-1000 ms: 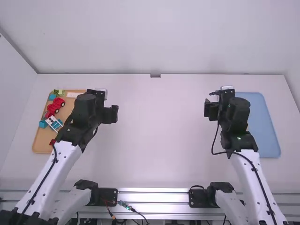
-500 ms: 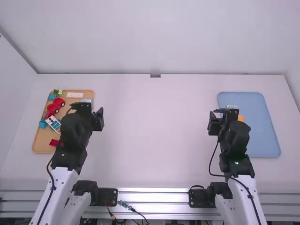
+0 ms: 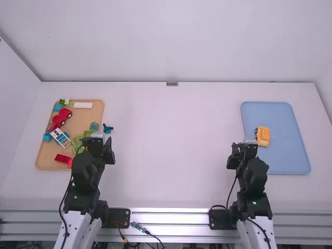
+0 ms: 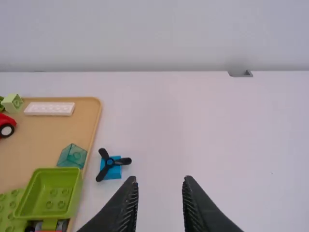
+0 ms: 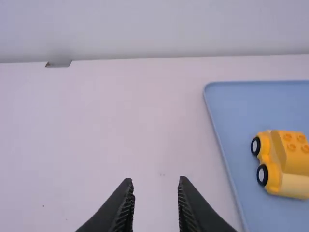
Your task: Assemble lego blocks to make yellow taxi
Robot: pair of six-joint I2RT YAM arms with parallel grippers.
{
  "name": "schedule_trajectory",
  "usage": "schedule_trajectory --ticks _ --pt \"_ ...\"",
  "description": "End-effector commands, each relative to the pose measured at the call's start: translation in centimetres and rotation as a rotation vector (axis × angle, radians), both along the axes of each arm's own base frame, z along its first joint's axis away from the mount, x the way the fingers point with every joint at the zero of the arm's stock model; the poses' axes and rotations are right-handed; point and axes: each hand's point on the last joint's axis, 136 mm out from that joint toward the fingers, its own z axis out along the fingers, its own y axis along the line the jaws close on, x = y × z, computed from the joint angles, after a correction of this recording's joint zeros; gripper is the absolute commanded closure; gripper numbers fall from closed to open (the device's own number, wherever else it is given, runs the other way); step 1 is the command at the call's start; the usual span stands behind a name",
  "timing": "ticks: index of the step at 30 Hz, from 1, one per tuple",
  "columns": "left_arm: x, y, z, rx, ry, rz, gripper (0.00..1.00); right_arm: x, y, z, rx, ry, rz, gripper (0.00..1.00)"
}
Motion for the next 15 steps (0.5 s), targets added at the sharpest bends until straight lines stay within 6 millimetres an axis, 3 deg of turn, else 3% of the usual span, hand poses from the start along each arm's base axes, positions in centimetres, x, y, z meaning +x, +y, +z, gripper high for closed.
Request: schedule_trajectory --ticks 1,4,10,15 --pt "-0.4 0.0 -1.1 0.005 -0.005 -0.001 0.82 -0.4 0.1 -1.2 0.006 -0.002 0.002 0.82" --pt "-0.9 0.0 -2.4 0.005 -0.005 -0.001 0.87 -0.7 0.1 -2.4 0.006 -0.005 0.002 0.87" --pt "-1.4 0.0 -4.7 0.005 -0.005 -0.001 0.96 -0.6 0.1 -0.4 0.005 -0.093 0.002 0.96" --pt "-1.4 0.0 -3.2 0.005 -0.071 -0.001 1.00 -0.7 0.1 1.1 0.005 -0.157 0.002 1.00"
